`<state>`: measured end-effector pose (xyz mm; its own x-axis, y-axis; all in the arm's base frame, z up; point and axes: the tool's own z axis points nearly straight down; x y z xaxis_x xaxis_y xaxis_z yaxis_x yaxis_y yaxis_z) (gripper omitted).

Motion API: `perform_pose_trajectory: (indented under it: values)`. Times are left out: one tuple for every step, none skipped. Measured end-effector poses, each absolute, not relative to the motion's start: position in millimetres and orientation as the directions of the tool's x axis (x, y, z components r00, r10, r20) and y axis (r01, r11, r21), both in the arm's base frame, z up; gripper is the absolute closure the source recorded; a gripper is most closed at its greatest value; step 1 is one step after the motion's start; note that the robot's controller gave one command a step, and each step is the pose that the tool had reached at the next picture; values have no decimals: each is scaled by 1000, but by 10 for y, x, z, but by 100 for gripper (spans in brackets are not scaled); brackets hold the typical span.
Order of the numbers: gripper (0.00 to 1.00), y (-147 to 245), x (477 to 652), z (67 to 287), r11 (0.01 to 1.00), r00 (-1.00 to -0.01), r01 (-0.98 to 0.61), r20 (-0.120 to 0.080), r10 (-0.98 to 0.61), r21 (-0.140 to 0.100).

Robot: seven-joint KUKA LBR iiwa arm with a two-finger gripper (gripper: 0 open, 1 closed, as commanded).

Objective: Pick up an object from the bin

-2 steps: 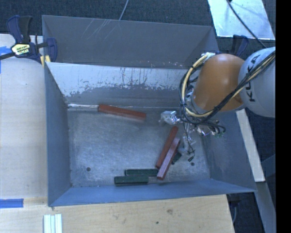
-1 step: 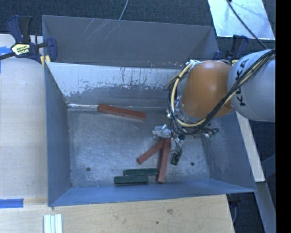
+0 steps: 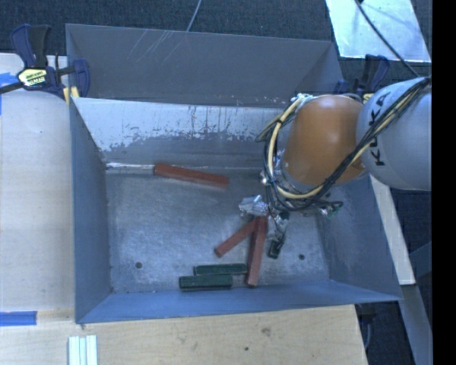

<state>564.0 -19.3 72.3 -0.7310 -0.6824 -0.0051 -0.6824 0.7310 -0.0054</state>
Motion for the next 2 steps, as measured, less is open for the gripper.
perform_pose_trajectory:
  values:
    - [100,-192,5635,751,731,-731,-682,-4,-682,-4]
    - [100,-189,5619,856,731,-731,-682,1,-682,2]
